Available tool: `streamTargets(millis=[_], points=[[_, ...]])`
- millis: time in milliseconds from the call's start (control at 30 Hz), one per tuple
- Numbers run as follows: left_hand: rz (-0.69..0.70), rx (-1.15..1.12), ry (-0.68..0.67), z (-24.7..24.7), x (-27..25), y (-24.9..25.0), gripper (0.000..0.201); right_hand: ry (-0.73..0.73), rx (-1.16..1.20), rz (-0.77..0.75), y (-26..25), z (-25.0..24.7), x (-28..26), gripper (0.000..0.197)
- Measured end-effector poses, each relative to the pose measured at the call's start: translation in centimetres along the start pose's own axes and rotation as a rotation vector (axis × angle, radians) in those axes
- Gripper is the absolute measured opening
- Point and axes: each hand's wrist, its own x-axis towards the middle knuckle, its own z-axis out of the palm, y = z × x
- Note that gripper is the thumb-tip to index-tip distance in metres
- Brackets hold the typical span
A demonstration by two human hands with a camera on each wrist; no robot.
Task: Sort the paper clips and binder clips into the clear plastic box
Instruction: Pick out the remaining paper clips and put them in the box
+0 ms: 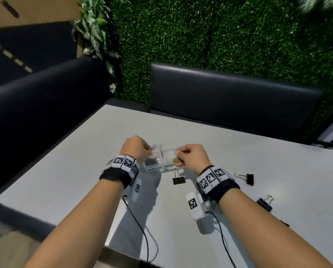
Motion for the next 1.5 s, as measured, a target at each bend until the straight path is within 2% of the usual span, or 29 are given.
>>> streamTargets(millis=[167, 300, 367, 433, 500, 600, 667, 733, 800, 900, 967, 1000, 1033, 1100, 1167, 1233, 1333, 1433, 1500], points=[[-0.052, 0.031, -0.098, 0.5, 1.4, -1.5, 0.018, -0.047, -0.077, 0.003, -1.8, 4.2, 2.6, 0.004], [-0.009, -0.042, 0.004, -0.2, 0.1, -2.1, 0.021, -0.109, -0.093, -0.004, -2.4, 4.8, 2.6, 0.004], [0.055, -0.111, -0.008, -0.3, -1.7, -1.0, 0.019, -0.097, -0.129, -0.039, -2.4, 3.3, 1.9, 0.007], [0.142, -0.161, -0.081, 0.4, -3.5, 0.9, 0.018, -0.05, -0.214, -0.079, -1.6, 0.5, 0.7, 0.009], [0.25, -0.163, -0.217, 2.0, -5.3, 3.1, 0.019, 0.012, -0.349, -0.103, -0.1, -3.3, -0.6, 0.012], [0.41, -0.087, -0.413, 5.7, -7.5, 6.2, 0.021, 0.07, -0.507, -0.052, 2.7, -9.0, -3.1, 0.014], [0.436, 0.013, -0.475, 8.3, -8.5, 7.6, 0.025, -0.013, -0.637, 0.015, 4.7, -11.2, -4.8, 0.021], [0.431, 0.146, -0.516, 10.4, -9.2, 8.6, 0.028, -0.168, -0.761, 0.047, 6.7, -11.9, -6.3, 0.04], [0.44, 0.246, -0.532, 11.6, -10.0, 9.4, 0.029, -0.231, -0.816, 0.016, 8.3, -11.6, -7.4, 0.059], [0.457, 0.227, -0.552, 12.1, -10.9, 10.1, 0.032, -0.203, -0.902, -0.101, 9.0, -11.1, -8.7, 0.061], [0.469, 0.203, -0.558, 12.2, -11.2, 10.0, 0.03, -0.208, -0.845, -0.095, 8.7, -11.3, -9.8, 0.054], [0.474, 0.194, -0.541, 12.2, -11.2, 9.8, 0.035, -0.209, -0.82, -0.093, 8.5, -11.7, -10.3, 0.05], [0.474, 0.198, -0.528, 12.2, -11.3, 9.5, 0.05, -0.21, -0.803, -0.092, 8.4, -12.2, -10.7, 0.051], [0.473, 0.262, -0.518, 12.1, -11.4, 9.1, 0.075, -0.226, -0.817, -0.083, 8.4, -12.9, -11.3, 0.066], [0.48, 0.317, -0.518, 12.4, -11.8, 9.1, 0.071, -0.249, -0.902, -0.054, 8.4, -13.1, -11.4, 0.074], [0.475, 0.288, -0.511, 12.9, -11.9, 9.5, 0.067, -0.267, -0.997, -0.059, 8.7, -12.7, -10.8, 0.07], [0.445, 0.238, -0.455, 13.5, -11.6, 10.1, 0.061, -0.268, -1.006, -0.073, 9.0, -11.9, -9.6, 0.054], [0.434, 0.222, -0.41, 13.5, -11.5, 10.6, 0.031, -0.23, -1.01, -0.101, 9.3, -11.4, -8.9, 0.038], [0.421, 0.198, -0.4, 13.7, -11.3, 10.3, 0.022, -0.192, -1.007, -0.112, 9.6, -11.1, -8.7, 0.028]])
